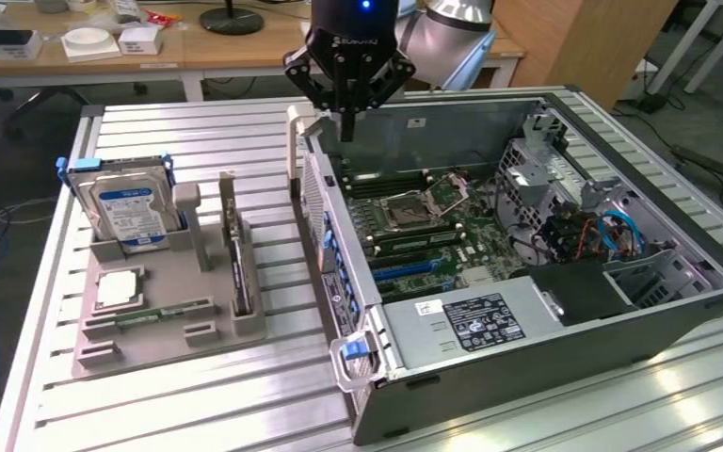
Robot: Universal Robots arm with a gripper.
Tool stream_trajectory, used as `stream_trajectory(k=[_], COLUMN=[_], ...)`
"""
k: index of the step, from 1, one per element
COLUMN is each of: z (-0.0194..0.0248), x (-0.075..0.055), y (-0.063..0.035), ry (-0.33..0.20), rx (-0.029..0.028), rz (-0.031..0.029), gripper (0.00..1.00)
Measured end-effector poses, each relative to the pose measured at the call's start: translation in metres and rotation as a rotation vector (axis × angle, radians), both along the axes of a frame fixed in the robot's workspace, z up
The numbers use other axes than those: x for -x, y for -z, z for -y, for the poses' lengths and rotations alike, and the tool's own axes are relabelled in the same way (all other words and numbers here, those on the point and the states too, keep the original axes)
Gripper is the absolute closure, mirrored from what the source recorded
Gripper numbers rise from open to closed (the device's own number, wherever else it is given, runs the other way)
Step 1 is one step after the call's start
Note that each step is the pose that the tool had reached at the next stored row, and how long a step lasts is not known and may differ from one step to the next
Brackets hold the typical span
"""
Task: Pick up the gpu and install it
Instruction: 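Reach for the gpu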
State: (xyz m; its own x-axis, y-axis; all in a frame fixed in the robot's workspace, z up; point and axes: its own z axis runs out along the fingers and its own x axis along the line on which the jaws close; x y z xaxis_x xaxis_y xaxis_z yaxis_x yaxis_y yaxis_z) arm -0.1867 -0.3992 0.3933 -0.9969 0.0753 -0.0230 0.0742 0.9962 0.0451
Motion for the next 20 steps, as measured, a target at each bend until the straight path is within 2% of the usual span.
stream_trajectory(k=[20], z=[0.0001], x=[0.035], y=[0.0000], ry=[0.000], rx=[0.0001], rz=[-0.0001], gripper=[0.90])
